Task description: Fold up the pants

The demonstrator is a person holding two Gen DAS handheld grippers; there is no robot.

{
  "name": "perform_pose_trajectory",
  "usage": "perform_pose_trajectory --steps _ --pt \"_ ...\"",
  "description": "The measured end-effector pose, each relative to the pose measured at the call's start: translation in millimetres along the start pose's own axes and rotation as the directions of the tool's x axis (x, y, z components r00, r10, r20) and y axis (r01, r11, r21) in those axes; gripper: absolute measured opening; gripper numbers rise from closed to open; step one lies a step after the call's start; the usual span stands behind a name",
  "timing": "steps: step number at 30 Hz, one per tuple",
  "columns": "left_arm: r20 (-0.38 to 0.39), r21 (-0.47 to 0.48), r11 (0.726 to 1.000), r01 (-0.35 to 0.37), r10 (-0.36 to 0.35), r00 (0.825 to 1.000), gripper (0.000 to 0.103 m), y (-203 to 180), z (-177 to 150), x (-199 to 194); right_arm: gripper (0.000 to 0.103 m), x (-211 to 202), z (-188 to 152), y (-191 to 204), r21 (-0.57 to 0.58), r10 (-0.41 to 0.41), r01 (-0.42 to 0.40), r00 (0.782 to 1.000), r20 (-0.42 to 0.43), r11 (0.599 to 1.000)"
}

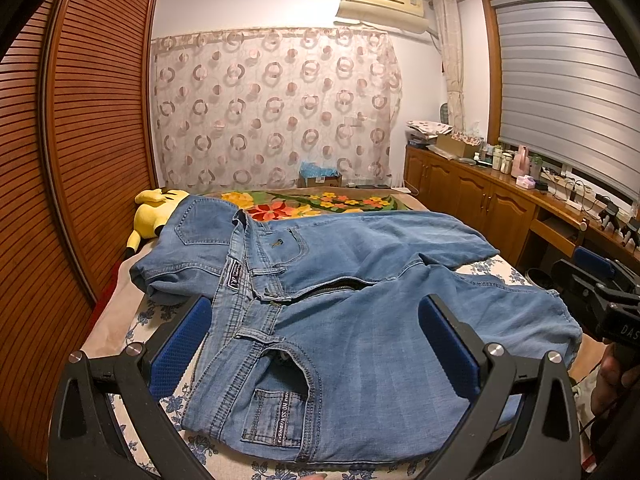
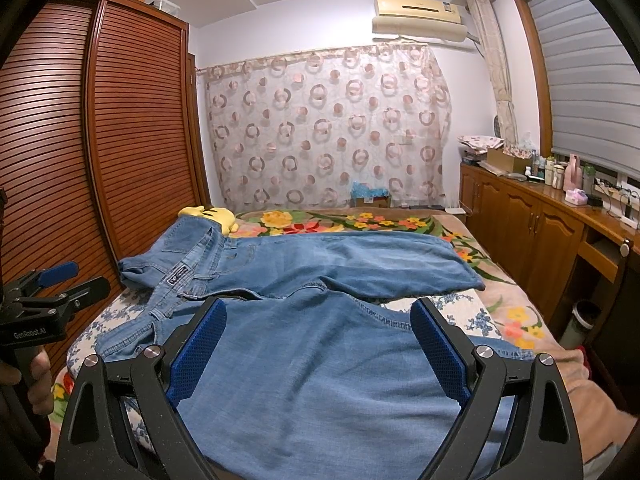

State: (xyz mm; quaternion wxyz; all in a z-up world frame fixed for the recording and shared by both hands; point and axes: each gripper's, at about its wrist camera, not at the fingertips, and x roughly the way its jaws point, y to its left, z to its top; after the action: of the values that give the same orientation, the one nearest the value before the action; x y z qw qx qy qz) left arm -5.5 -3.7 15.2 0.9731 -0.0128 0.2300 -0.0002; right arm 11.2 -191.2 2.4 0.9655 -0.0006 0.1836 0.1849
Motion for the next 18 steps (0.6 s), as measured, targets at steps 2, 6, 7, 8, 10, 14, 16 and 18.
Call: perform_pose_trajectory --steps 2,6,7,8,10,14,16,18 --pt "-0.001 0.0 1.0 0.002 -0.002 1.0 0.103 -0.4 0.7 -0.6 0.094 -0.1 0.0 0.0 0.001 0.002 -0.002 1.0 0.001 1.0" --pt "0.002 0.0 1.0 0.001 -0.001 1.0 0.103 0.0 -0.7 0.0 0.094 0.2 0.7 -0.3 0.001 0.005 -0.005 1.0 0.0 1.0" --pt "0.002 0.001 1.0 0.001 -0.001 1.0 0.103 -0.2 -0.2 -0.4 0.094 0.2 0.6 -0.3 0.001 0.006 -0.006 1.0 0.0 1.0" --pt "0.002 0.001 1.0 0.0 0.0 1.0 0.103 0.0 -0.8 0.0 0.094 0.0 0.6 -0.2 0.001 0.006 -0.006 1.0 0.0 1.0" --pt "0.002 0.001 1.0 0.001 -0.001 1.0 0.103 -0.7 0.7 -0.8 0.094 0.0 0.7 -0.1 0.001 0.007 -0.007 1.0 0.0 1.0" --pt "0.003 0.001 1.0 0.0 0.0 1.0 0.103 -0.1 -0.9 -0.2 0.094 -0.5 0.6 -0.3 0.002 0.007 -0.007 1.0 0.001 1.0" --pt "0.003 0.001 1.0 0.0 0.0 1.0 0.103 0.0 -1.0 -0.1 0.094 -0.6 0.4 -0.2 0.001 0.007 -0.007 1.0 0.001 1.0" --pt "0.003 0.001 1.0 0.001 -0.001 1.0 0.103 0.0 -1.2 0.1 0.094 -0.5 0.3 -0.2 0.0 0.007 -0.007 1.0 0.001 1.0"
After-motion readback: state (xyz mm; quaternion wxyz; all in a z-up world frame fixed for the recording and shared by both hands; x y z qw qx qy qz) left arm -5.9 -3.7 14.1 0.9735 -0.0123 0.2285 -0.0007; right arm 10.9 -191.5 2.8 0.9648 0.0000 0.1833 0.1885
